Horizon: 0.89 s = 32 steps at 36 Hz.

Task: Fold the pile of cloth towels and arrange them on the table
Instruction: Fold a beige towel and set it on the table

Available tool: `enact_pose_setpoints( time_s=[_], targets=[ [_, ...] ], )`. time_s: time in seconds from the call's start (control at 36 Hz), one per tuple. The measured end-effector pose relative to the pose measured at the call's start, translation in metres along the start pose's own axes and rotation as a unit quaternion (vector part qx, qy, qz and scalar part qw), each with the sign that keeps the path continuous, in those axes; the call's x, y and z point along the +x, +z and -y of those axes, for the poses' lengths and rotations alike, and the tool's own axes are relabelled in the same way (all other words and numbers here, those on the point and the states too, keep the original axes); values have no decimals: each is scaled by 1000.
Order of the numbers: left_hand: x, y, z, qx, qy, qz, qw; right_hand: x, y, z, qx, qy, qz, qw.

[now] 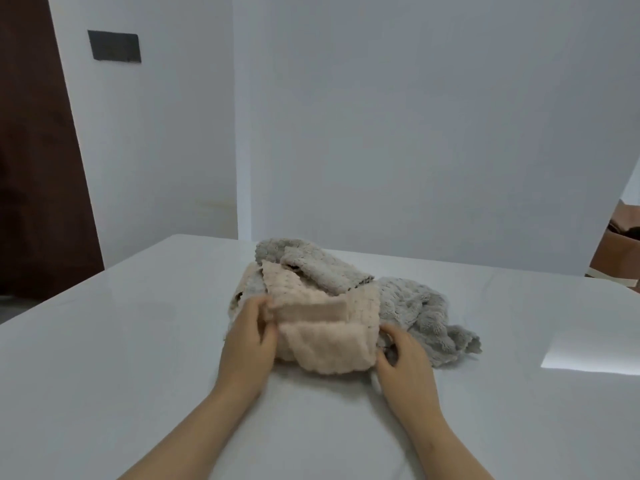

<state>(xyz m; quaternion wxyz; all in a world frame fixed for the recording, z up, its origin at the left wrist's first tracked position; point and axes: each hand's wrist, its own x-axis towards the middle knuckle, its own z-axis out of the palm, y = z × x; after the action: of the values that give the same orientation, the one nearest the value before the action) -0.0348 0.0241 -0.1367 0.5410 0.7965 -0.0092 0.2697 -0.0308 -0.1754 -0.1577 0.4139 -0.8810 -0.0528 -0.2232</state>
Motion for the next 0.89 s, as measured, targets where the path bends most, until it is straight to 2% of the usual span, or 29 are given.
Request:
enact_pose_setpoints(
  time_s=[0.11,0.19,0.31,0.39,0.44,0.5,0.56,0.61,0.69,0.78,0.89],
  targets=[
    [0,-4,9,-26,-11,-26,999,-1,0,-2,26,1,-29,999],
    [3,-1,4,-21,37,4,999,-1,1,0,41,-10,-29,999],
    [19,11,-1,132,49,126,982,3,6,2,-69,-20,-8,997],
    [33,22,-8,306,21,230,924,5,9,6,-144,-5,57,988],
    [37,29,-7,380,39,249,890,6,9,8,-168,11,87,982],
    [38,33,-6,387,58,227,892,7,9,8,-171,26,91,981],
    [40,33,-9,320,59,185,927,10,9,11,-154,38,82,984],
    [40,29,-19,204,17,140,969,11,11,16,-144,42,82,985],
    [41,21,-28,56,-37,72,995,11,18,20,-154,17,78,985],
    [41,11,-35,-101,-86,35,990,9,22,22,-138,-24,32,990],
    [34,-5,-43,-299,-141,-5,944,9,16,28,-66,-123,-90,986]
  ],
)
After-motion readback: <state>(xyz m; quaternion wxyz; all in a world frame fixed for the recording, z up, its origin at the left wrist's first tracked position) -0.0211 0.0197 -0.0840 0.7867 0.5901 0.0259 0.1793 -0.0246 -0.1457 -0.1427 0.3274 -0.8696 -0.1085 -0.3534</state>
